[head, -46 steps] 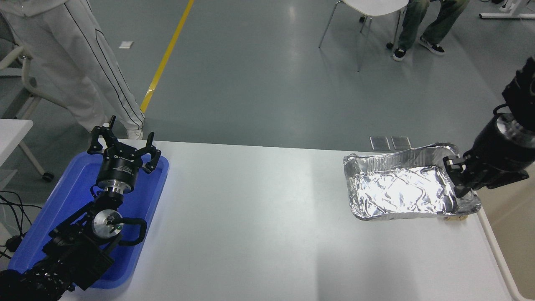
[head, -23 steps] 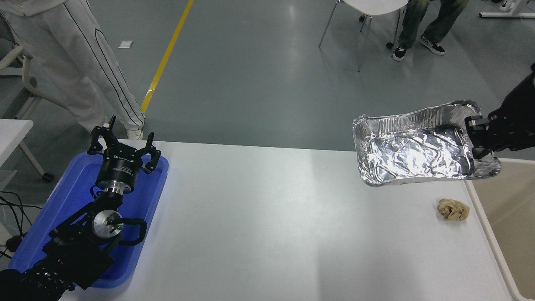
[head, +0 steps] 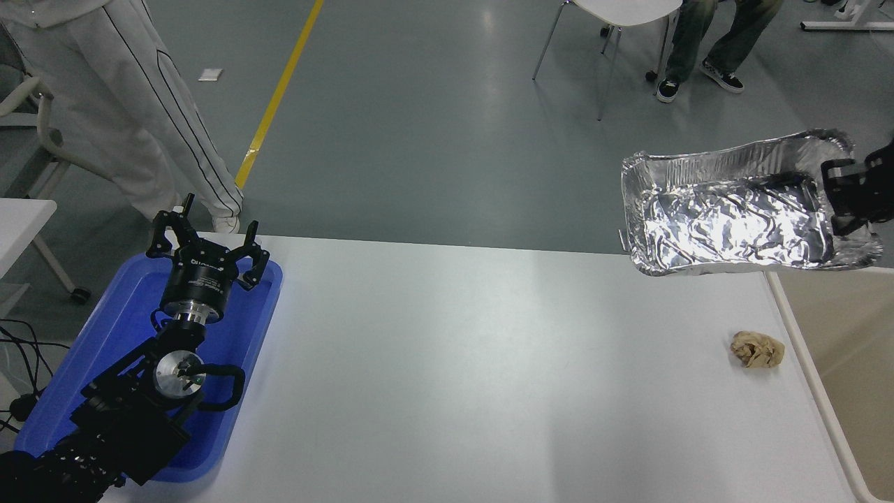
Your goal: Pick up foil plate and place in dustbin
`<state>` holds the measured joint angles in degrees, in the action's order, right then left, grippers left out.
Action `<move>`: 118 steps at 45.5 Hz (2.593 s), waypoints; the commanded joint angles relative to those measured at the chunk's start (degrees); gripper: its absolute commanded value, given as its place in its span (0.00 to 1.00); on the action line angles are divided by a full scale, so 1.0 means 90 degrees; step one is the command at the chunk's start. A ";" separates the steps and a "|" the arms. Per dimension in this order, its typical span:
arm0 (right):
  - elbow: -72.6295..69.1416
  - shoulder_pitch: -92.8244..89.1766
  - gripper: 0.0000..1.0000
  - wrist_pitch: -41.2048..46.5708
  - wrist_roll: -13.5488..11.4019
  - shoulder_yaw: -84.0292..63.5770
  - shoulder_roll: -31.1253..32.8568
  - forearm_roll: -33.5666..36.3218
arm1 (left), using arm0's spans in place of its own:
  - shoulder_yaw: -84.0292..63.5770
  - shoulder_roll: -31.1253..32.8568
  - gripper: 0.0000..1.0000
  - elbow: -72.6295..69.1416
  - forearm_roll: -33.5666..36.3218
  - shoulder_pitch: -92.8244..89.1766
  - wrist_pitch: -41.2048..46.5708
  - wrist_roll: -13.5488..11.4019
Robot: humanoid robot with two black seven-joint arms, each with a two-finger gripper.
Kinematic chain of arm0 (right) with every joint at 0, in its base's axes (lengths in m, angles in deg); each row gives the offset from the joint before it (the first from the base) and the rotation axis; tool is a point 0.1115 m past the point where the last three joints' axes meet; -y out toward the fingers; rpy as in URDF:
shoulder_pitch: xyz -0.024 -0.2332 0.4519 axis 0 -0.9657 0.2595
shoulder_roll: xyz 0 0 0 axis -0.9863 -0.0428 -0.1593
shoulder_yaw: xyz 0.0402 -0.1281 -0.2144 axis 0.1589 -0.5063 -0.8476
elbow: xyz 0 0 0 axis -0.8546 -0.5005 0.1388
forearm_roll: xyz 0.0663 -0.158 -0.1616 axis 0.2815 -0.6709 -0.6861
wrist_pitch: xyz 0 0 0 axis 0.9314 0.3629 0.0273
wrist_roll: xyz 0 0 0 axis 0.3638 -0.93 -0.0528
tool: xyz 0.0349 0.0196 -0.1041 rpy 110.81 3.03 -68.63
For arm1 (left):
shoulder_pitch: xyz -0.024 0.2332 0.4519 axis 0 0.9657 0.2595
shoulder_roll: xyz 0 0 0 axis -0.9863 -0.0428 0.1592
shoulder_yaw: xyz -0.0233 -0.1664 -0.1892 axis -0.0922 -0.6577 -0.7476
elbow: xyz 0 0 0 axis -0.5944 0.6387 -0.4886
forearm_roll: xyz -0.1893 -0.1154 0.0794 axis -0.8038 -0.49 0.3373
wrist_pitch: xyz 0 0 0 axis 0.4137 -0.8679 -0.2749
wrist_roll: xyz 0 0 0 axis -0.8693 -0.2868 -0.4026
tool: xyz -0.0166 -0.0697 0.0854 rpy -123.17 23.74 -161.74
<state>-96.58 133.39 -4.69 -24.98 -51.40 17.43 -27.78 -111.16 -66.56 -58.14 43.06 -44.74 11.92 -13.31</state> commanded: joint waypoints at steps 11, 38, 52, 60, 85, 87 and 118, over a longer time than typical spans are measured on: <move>0.0617 -0.0251 0.00 0.0000 0.0003 -0.1836 0.1006 -0.0044 | 0.0000 0.0000 1.00 -0.0011 0.0000 0.0010 0.0000 -0.0010; 0.1945 -0.1481 0.00 0.0000 0.0003 -0.2031 0.2315 -0.0210 | 0.0000 0.0000 1.00 -0.0011 -0.0010 0.0010 0.0000 -0.0010; 0.1974 -0.2466 0.00 -0.1239 0.0003 -0.1300 0.2706 -0.0093 | 0.0000 0.0000 1.00 -0.0011 0.0000 0.0000 0.0000 0.0000; 0.2511 -0.4028 0.00 -0.2098 0.0003 0.0252 0.2941 -0.0074 | 0.0000 0.0000 1.00 -0.0011 0.0000 0.0000 0.0000 0.0000; 0.4298 -0.7945 0.00 -0.4492 0.0003 0.3104 0.2667 0.1108 | 0.0000 0.0009 1.00 -0.0011 0.0000 0.0000 0.0000 0.0000; 0.4474 -0.8257 0.00 -0.4589 0.0003 0.3407 0.2599 0.1118 | 0.0000 0.0010 1.00 -0.0011 0.0000 0.0000 0.0000 0.0000; 0.7443 -1.1569 0.00 -0.5097 -0.0026 0.6689 0.0998 0.1108 | 0.0000 0.0010 1.00 -0.0011 0.0000 0.0000 0.0000 0.0000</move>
<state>-37.12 36.15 -47.75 -25.12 3.04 31.31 -17.97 -111.16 -66.52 -58.24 43.07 -44.73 11.92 -13.31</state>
